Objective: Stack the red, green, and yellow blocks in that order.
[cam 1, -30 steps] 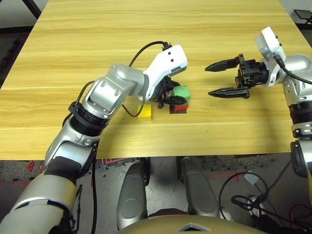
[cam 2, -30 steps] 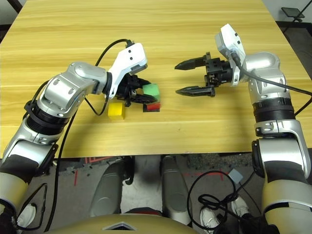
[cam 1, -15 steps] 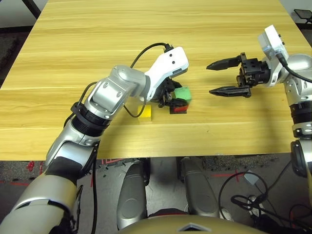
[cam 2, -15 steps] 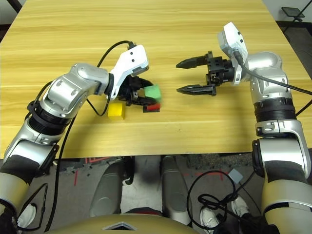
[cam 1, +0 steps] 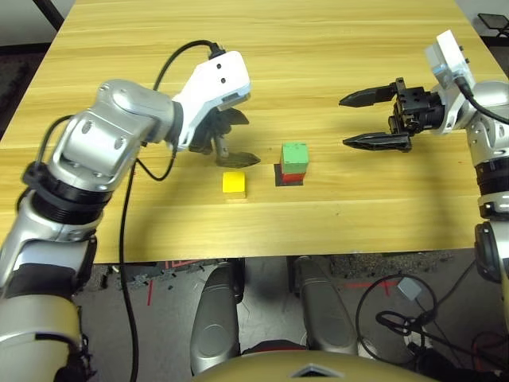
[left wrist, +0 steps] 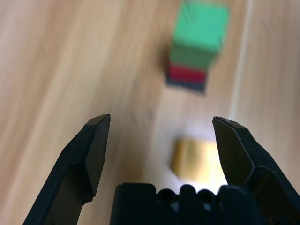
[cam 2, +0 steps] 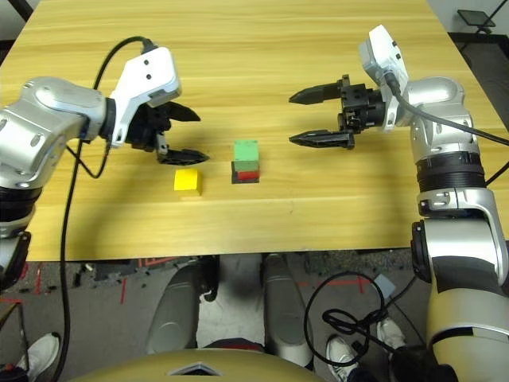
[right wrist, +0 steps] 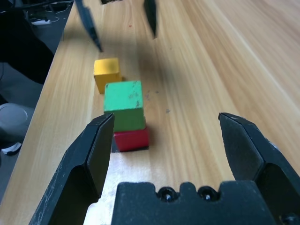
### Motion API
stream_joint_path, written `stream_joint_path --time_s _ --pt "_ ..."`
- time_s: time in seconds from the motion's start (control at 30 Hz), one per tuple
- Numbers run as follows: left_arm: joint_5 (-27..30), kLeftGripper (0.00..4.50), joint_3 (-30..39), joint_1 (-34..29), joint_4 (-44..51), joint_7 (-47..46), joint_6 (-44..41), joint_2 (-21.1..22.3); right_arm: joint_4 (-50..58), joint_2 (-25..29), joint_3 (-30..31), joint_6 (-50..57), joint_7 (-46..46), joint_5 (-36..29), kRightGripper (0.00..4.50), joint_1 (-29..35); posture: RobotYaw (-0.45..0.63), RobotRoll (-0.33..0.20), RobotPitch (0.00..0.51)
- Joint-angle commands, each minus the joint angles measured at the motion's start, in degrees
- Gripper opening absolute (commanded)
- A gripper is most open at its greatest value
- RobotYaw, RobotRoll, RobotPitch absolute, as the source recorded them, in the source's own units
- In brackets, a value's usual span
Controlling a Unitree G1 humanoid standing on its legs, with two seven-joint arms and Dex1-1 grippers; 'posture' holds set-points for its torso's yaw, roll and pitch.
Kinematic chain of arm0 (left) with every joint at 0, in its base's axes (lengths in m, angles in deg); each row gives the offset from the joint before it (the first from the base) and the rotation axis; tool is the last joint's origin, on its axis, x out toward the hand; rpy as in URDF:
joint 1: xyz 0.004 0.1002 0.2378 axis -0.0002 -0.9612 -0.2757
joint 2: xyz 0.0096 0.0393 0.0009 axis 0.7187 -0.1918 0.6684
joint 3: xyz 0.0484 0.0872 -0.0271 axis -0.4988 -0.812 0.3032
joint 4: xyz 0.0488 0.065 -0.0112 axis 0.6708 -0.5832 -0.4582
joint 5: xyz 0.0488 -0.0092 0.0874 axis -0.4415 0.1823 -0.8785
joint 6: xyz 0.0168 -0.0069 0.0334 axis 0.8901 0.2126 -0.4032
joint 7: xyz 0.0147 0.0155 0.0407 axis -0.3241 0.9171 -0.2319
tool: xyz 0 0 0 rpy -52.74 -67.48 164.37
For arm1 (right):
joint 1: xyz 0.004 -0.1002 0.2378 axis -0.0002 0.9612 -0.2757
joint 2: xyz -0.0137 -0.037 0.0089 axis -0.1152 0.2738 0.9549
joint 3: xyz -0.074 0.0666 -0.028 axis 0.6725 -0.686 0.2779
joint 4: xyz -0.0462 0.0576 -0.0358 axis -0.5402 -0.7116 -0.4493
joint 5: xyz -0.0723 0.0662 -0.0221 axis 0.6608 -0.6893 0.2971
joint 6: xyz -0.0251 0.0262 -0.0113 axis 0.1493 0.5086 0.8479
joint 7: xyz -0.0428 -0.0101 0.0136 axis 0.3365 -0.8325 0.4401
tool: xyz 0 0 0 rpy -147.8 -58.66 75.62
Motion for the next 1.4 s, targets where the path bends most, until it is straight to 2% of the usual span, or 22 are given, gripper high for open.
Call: stream_joint_path --time_s 0.03,0.47,0.77,0.87,1.03,1.07,1.3,1.4 --pt "1.63 4.44 1.14 -3.05 3.20 -0.60 -1.25 0.60 -1.81 0.01 0.50 -0.99 -0.41 0.12 4.50 -1.12 0.27 0.039 0.223" --pt "0.64 4.44 -1.46 -10.13 3.99 -4.57 1.91 -1.58 -2.57 0.18 1.12 -0.65 -0.41 -0.01 4.50 -2.52 0.25 0.017 0.236" --pt "-0.17 4.44 -2.24 -11.77 3.24 -4.32 4.56 -1.50 -2.27 -0.01 0.28 -0.07 -0.41 0.42 4.50 -2.21 0.24 0.017 0.236" --pt "-0.84 3.89 -2.16 -11.89 3.20 -5.01 4.59 -1.69 -2.09 -0.17 -0.13 0.15 -0.41 0.57 4.50 -2.12 0.24 0.018 0.234" --pt "-1.58 2.12 -2.75 -11.64 3.38 -5.11 3.78 -1.36 -2.49 -0.51 -0.61 0.07 -0.22 0.99 4.50 -2.40 0.24 0.023 0.231" --pt "-1.59 1.93 -2.92 -11.65 3.60 -5.02 3.55 -1.19 -2.38 -0.54 -0.72 0.10 -0.17 1.01 4.50 -2.34 0.24 0.023 0.231" --pt "-0.62 1.94 -2.61 -9.91 4.55 -4.61 1.09 -1.24 -1.65 -0.54 -1.27 0.49 0.52 0.91 4.50 -1.62 0.23 0.027 0.228" --pt "0.42 1.94 -1.51 -4.60 2.12 -3.17 -1.17 -1.23 -1.33 -0.41 -1.39 0.63 0.60 0.82 4.50 -1.21 0.24 0.038 0.225"
